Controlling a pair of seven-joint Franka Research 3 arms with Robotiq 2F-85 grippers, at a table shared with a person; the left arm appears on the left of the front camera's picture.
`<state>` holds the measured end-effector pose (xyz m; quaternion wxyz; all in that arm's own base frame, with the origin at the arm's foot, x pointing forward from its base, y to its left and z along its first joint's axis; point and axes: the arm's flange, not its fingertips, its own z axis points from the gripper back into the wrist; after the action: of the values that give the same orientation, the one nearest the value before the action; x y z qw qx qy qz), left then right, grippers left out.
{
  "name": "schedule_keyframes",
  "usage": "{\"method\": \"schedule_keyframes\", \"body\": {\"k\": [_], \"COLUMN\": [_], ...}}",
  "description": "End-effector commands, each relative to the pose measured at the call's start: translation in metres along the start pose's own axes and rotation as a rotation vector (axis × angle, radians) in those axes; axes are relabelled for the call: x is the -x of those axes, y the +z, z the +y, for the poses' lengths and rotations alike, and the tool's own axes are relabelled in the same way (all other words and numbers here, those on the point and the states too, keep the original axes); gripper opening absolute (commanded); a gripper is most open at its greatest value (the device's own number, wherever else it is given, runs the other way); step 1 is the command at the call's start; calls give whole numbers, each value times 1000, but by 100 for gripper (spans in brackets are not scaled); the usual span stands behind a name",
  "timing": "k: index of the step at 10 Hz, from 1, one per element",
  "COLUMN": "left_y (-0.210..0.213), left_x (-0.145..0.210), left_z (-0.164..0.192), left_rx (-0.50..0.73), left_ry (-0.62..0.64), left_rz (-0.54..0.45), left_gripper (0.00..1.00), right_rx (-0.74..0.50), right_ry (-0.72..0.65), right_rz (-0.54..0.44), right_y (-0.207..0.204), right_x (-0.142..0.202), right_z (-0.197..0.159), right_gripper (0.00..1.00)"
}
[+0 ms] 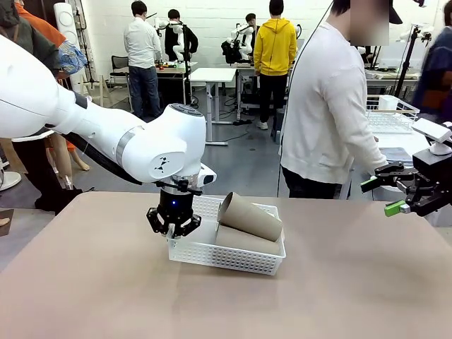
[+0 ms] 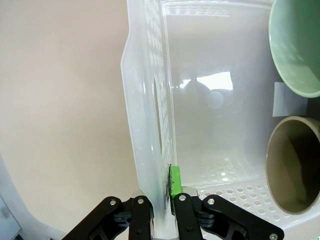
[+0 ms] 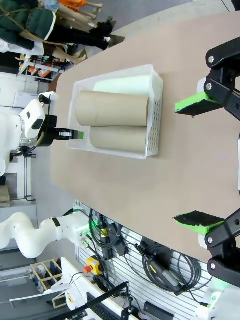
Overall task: Clean and organize the cups into the basket.
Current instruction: Move the Organizing basket back to the left side of the table.
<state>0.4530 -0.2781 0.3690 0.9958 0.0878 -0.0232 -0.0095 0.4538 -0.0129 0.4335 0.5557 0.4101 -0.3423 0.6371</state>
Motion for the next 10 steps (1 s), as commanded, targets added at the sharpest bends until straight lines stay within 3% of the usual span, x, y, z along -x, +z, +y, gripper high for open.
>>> {"method": "schedule_keyframes", "body": {"k": [1,2,3,5,8,10], "left_y": [2,2,2,2,2,2], "left_x": [0,0,0,0,0,0], "left_z": [0,0,0,0,0,0], "left_rx": [1,1,1,1,1,1], "left_ry": [0,0,0,0,0,0], "left_rz": [-3,-3,-3,-3,-3,-3], "left_gripper": [0,0,0,0,0,0], "right_rx": [0,0,-18,-48,-37,86], "right_ry": [0,0,-245,-599,-764,-859], "right_rz": [0,0,-52,-55,-150,-234], "right_y": [0,0,18,45,80,114], "right_x": [0,0,6,22,40,59], "right_z": [0,0,3,12,28,44], "right_gripper": [100,100,100,100,100,100]}}
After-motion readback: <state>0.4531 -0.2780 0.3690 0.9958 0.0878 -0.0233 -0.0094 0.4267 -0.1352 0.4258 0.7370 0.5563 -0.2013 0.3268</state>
